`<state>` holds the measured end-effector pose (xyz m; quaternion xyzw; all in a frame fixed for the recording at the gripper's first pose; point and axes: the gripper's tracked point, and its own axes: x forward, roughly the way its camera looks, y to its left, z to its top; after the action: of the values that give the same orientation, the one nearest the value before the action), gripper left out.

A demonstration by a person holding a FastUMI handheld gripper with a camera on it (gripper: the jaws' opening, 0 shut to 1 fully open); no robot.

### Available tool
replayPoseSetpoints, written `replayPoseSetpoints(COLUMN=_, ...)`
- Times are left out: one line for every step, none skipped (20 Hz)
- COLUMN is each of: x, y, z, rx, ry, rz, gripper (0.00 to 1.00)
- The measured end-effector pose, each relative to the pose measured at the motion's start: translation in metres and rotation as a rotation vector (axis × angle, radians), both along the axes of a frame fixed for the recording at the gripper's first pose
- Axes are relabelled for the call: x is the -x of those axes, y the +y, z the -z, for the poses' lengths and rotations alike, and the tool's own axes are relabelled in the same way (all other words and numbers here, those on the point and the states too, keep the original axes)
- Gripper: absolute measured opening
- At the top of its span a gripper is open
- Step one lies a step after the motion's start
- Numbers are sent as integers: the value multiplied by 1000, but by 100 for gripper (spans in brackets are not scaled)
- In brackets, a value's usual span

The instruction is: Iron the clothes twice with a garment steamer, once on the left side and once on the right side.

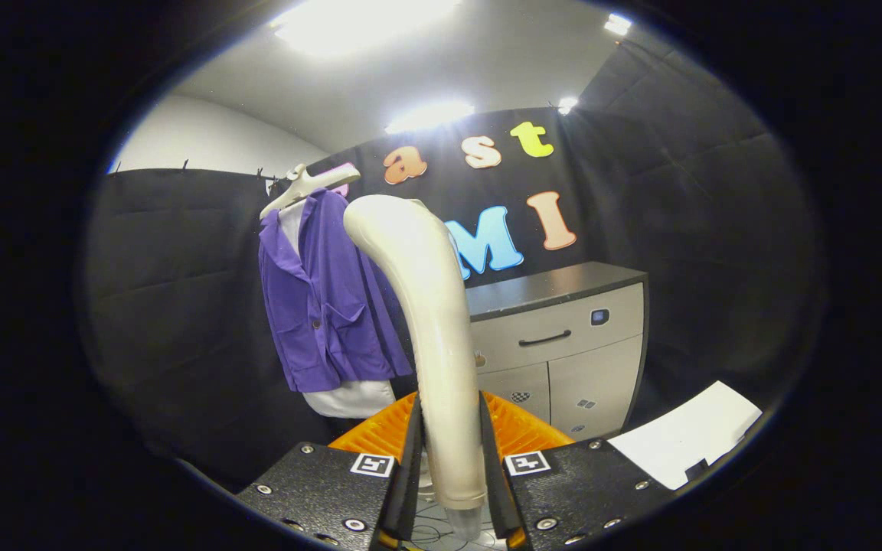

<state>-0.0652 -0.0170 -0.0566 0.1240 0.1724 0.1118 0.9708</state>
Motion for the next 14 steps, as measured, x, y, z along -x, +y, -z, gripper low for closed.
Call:
replayPoseSetpoints(x=-1, y=1, z=-6, rx=-2, ry=-8, rz=4, gripper=38)
replayPoseSetpoints(x=1, y=1, z=-10, rx=-3, ry=-15, rz=9, gripper=38)
replayPoseSetpoints(x=2, y=2, z=-13, rx=-1, ry=-19, rz=13, gripper=38)
replayPoseSetpoints(x=1, y=3, z=-17, rx=-1, ry=-26, rz=16, gripper=38)
replayPoseSetpoints(x=0, y=3, z=-22, rx=-2, ry=-33, rz=19, gripper=38)
replayPoseSetpoints(x=0, y=3, z=-24, rx=0, ry=-38, rz=21, gripper=38)
replayPoseSetpoints(x=0, y=4, z=-26, rx=1, ry=-40, rz=22, gripper=38)
replayPoseSetpoints(x=0, y=4, z=-28, rx=0, ry=-43, rz=24, gripper=38)
replayPoseSetpoints(x=-1, y=4, z=-31, rx=-2, ry=-47, rz=28, gripper=38)
replayPoseSetpoints(x=-2, y=4, z=-32, rx=-5, ry=-49, rz=31, gripper=38)
replayPoseSetpoints(x=-3, y=4, z=-35, rx=-11, ry=-54, rz=35, gripper=38)
replayPoseSetpoints(x=-4, y=5, z=-36, rx=-15, ry=-54, rz=37, gripper=38)
replayPoseSetpoints(x=-5, y=5, z=-37, rx=-17, ry=-56, rz=41, gripper=38)
replayPoseSetpoints(x=-4, y=5, z=-38, rx=-17, ry=-59, rz=44, gripper=38)
